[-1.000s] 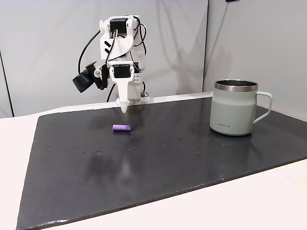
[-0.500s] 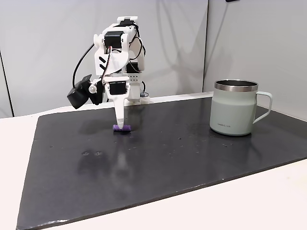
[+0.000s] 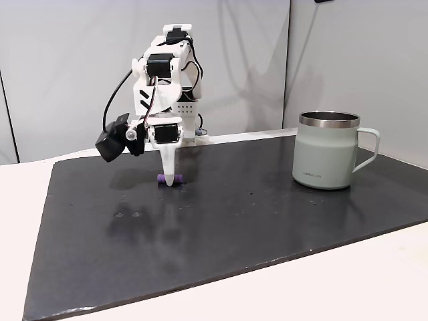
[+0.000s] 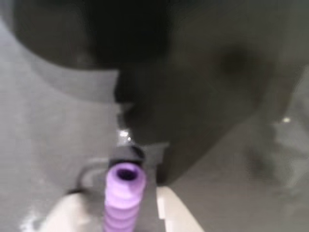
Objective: Grasp a pengrip and put it in the cup.
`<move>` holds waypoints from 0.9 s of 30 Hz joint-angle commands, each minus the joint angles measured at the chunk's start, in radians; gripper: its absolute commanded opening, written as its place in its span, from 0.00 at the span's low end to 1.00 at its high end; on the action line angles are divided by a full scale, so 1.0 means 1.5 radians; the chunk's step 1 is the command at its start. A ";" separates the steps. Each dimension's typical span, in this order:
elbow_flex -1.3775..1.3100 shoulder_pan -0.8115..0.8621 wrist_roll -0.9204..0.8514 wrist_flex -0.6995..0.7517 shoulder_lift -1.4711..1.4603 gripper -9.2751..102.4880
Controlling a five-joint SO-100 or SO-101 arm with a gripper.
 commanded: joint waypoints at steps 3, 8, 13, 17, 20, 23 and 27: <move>-0.022 -0.006 -0.001 0.004 0.006 0.08; -0.036 -0.007 0.010 0.037 0.061 0.08; -0.119 -0.035 0.018 0.124 0.147 0.08; -0.242 -0.071 0.033 0.218 0.176 0.08; -0.344 -0.103 0.040 0.284 0.175 0.08; -0.436 -0.144 0.049 0.333 0.170 0.08; -0.501 -0.219 0.060 0.347 0.172 0.08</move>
